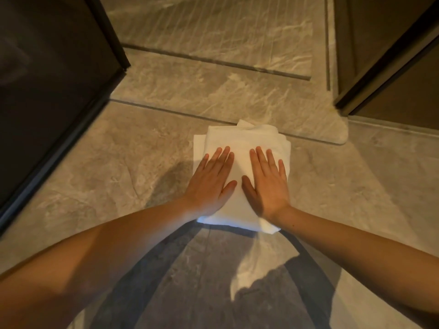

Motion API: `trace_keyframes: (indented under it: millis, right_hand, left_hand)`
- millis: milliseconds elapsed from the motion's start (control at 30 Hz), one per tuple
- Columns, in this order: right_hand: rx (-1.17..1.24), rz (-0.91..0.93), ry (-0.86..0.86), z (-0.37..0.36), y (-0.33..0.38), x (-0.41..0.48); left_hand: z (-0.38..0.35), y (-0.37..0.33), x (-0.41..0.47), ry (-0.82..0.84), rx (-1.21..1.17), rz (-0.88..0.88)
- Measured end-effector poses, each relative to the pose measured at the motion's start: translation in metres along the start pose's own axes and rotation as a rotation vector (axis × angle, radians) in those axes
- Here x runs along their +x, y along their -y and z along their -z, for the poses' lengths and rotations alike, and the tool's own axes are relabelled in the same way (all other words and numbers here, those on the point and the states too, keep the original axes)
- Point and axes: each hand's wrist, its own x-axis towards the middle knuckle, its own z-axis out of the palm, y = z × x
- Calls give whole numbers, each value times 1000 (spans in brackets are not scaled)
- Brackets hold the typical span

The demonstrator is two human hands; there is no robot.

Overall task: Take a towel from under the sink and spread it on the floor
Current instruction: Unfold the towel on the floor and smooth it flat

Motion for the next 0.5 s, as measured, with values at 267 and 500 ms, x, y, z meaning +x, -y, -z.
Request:
trace_keyframes:
  millis: [267, 500]
  right_hand:
    - [14, -2, -4, 1, -1, -3]
    - [18, 17, 17, -5, 18, -32]
  left_hand:
    - [2, 17, -6, -121, -226, 67]
    - [23, 23, -11, -182, -819, 415]
